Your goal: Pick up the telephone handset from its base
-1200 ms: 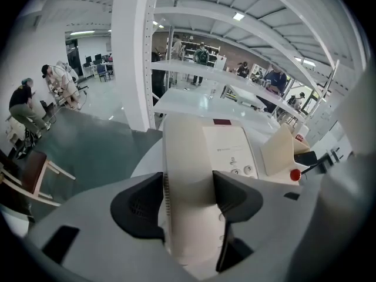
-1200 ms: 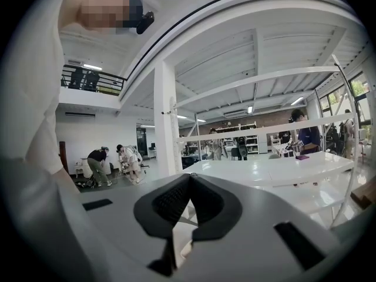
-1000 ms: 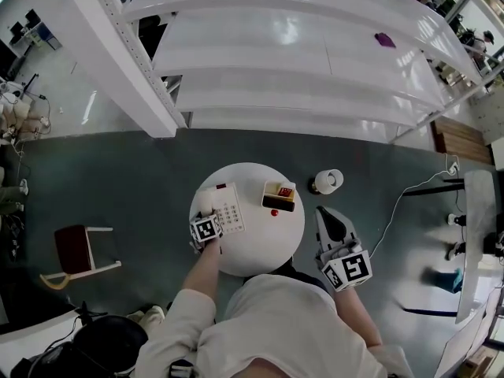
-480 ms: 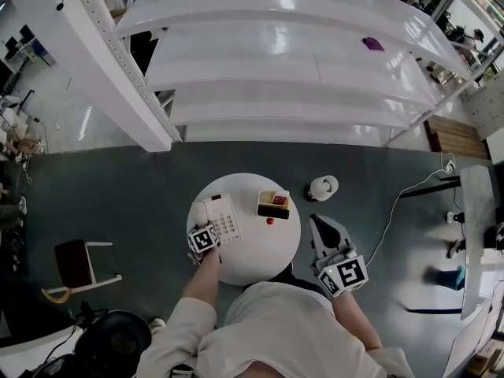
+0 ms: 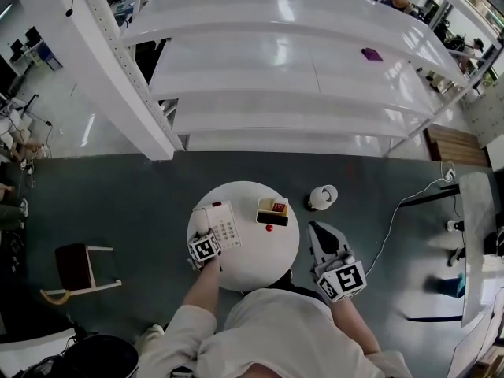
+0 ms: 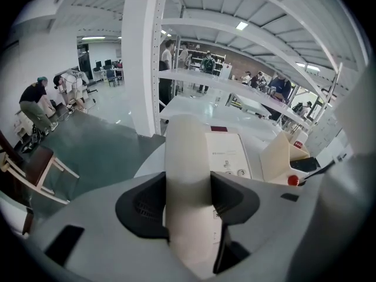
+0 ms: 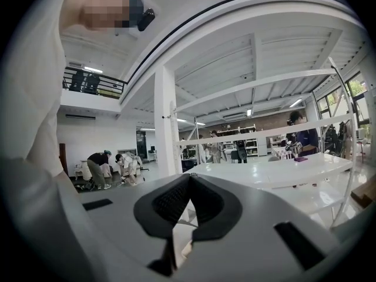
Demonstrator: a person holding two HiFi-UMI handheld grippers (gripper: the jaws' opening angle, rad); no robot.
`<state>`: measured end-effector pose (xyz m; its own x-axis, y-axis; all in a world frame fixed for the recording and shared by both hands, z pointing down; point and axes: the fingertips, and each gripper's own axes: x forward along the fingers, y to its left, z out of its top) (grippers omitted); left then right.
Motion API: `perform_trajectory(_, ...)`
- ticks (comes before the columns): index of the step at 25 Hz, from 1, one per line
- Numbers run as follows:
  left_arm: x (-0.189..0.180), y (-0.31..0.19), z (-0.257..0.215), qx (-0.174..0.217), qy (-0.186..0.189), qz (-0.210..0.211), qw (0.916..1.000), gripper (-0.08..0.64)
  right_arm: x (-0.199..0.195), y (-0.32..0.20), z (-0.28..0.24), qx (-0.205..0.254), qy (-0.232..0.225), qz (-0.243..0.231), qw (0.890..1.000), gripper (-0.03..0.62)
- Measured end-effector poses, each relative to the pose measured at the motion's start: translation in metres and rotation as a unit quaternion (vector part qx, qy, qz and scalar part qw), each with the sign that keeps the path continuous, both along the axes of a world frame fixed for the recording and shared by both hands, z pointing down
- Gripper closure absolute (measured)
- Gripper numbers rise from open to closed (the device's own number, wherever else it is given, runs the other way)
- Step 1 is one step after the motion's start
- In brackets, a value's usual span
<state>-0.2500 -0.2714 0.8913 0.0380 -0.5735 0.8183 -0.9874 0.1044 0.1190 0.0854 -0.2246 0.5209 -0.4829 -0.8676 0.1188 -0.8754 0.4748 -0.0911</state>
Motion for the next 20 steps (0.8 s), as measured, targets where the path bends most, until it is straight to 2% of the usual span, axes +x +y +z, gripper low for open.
perform_trajectory(10, 0.013, 0.021, -0.032, 0.058, -0.001, 0.040, 0.9975, 0.337, 0.001, 0.014, -0.001, 0.004, -0.015, -0.007, 1.000, 0.583)
perform_trajectory(20, 0.028, 0.053, -0.090, 0.145, 0.046, 0.043, 0.9875, 0.337, -0.003, 0.025, 0.004, 0.001, -0.033, -0.017, 0.999, 0.583)
